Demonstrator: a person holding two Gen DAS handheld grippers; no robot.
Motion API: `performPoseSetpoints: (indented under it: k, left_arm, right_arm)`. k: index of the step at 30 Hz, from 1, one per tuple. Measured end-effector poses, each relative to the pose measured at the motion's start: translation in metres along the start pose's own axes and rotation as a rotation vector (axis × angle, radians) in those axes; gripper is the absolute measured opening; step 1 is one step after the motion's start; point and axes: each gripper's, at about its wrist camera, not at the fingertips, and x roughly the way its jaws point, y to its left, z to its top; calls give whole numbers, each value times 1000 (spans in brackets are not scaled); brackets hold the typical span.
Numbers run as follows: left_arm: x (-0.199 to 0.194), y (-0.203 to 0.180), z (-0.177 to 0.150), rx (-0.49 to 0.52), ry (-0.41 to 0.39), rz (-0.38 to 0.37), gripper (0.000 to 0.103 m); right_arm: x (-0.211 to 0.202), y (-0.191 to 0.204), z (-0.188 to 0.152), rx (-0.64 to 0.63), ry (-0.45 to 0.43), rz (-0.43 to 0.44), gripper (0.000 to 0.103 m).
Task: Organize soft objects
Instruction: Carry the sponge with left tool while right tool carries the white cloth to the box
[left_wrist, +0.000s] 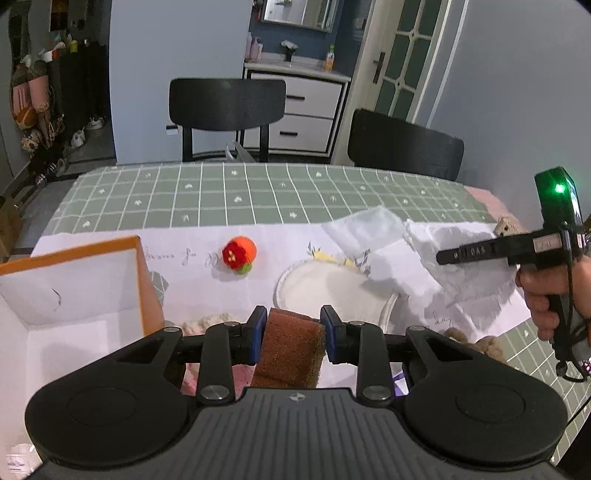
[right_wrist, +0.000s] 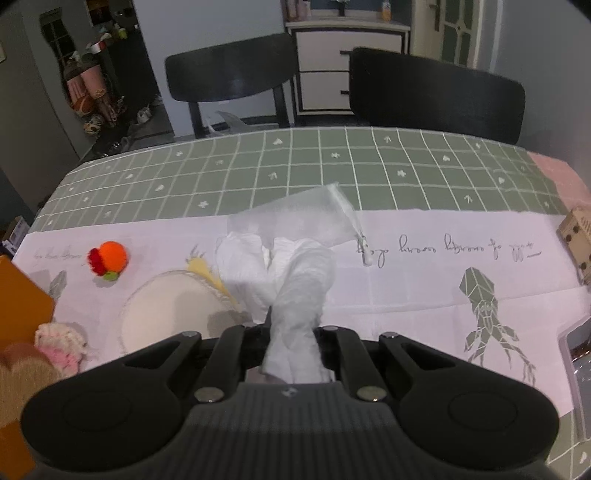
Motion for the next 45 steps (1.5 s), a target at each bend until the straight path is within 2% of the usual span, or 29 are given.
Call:
performPoseSetpoints:
  k: [10, 18, 28, 37, 40, 45]
  left_arm:
    - [-42, 22, 8, -32, -76, -14, 35]
    - [-68, 52, 9, -64, -117, -1, 35]
    - [-106, 99, 9, -115, -169, 52, 35]
    - [-128, 151, 1, -172, -180, 121, 35]
    - [-129, 166, -3, -197, -177, 134, 35]
    - [-124, 191, -12, -236, -147, 135, 35]
  right_arm:
    - [-45, 47, -4, -88, -42, 60, 8]
    - [-85, 117, -6, -200, -81, 169, 8]
    - [-131, 205, 16, -285, -152, 317, 8]
    - [-151, 304, 29, -365, -186, 458, 8]
    - [-148, 331, 25, -363, -160, 517, 8]
    - [-128, 363, 12, -359, -116, 566, 8]
